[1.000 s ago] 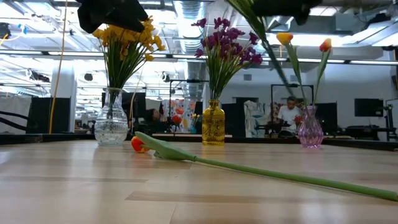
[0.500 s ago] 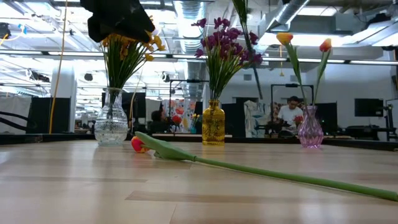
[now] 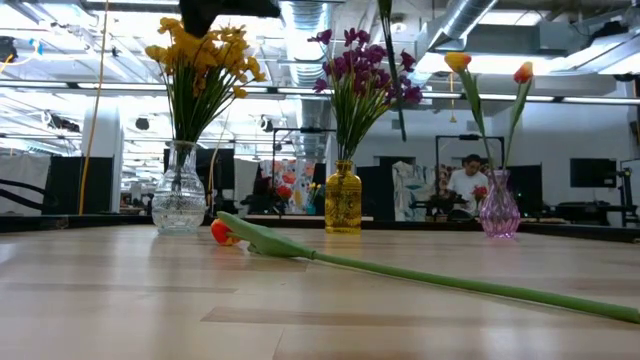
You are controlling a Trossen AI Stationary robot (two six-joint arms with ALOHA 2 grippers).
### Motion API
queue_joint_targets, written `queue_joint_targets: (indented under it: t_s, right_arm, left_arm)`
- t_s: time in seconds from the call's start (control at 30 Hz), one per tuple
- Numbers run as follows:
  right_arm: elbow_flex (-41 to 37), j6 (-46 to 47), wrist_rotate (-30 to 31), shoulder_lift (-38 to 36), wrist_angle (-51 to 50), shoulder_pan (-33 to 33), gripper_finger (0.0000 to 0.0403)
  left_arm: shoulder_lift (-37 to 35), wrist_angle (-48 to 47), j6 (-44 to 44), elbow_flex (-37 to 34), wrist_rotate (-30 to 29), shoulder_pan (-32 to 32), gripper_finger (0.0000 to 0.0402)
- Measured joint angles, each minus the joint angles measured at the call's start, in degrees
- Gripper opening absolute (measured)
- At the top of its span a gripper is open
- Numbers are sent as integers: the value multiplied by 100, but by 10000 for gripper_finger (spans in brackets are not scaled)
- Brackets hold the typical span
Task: Sort flowers into vase by color
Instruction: Put the purple flowers into the yellow vase
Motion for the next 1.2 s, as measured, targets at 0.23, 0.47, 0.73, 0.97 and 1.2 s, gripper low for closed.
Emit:
queue_joint_targets:
  t_s: [0.23, 0.47, 0.73, 0.97, 1.2]
  right_arm:
    - [0, 2, -557, 0, 4, -176, 34]
    - [0, 4, -1191, 0, 32, -332, 35]
    - [2, 2, -1800, 0, 203, -371, 35]
    - [2, 2, -1915, 0, 232, -371, 35]
    - [2, 2, -1923, 0, 223, -371, 35]
  left_arm:
    - [0, 606, 983, 0, -140, 92, 202]
    - [0, 1275, 1662, 0, -105, 421, 221]
    - [-2, 1865, 2255, 0, 706, 671, 214]
    - [-2, 2353, 2886, 0, 983, 691, 204]
    - [310, 2979, 3082, 9, 1074, 691, 199]
